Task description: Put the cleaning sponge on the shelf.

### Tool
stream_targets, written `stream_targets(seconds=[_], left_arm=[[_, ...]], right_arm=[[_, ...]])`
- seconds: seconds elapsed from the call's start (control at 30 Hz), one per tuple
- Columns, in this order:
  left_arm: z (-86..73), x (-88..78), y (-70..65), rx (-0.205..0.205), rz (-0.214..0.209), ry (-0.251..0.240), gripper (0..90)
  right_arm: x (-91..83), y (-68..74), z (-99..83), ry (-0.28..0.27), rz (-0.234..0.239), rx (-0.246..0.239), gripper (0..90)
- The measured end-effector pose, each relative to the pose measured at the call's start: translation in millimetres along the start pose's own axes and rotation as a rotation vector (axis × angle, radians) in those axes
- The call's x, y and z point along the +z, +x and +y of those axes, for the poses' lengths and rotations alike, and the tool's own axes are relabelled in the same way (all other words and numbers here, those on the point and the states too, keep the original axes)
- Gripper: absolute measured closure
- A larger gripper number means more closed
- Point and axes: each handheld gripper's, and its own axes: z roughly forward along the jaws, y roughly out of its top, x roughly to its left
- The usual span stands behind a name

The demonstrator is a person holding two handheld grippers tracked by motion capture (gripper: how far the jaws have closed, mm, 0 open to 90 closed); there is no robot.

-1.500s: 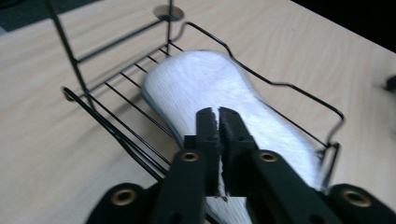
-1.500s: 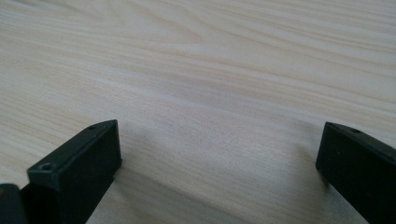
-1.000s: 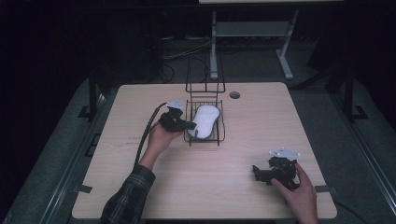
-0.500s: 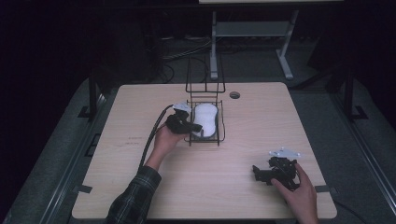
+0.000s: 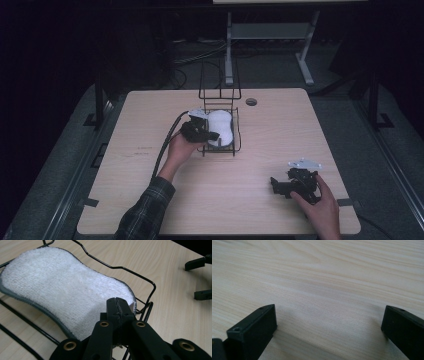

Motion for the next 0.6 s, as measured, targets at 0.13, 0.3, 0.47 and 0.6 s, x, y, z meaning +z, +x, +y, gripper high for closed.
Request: stream_targets(seconds=[0.13, 0.3, 0.47, 0.6], left_arm=[[-0.3, -7.1, -0.7, 0.000, 0.008, -0.005, 89.5], [-4.5, -18.1, 0.1, -0.006, 0.028, -0.010, 85.9], [-11.1, -27.4, 0.7, -0.023, 0.044, -0.005, 74.2], [-16.5, -35.8, -1.5, -0.025, 0.069, -0.006, 63.7]], right_arm=[[0.0, 0.0, 0.0, 0.000, 0.000, 0.000, 0.0], [0.0, 0.0, 0.0, 0.000, 0.000, 0.000, 0.0], [0.0, 0.0, 0.0, 0.000, 0.000, 0.000, 0.0], [0.0, 0.0, 0.0, 0.000, 0.000, 0.000, 0.0]])
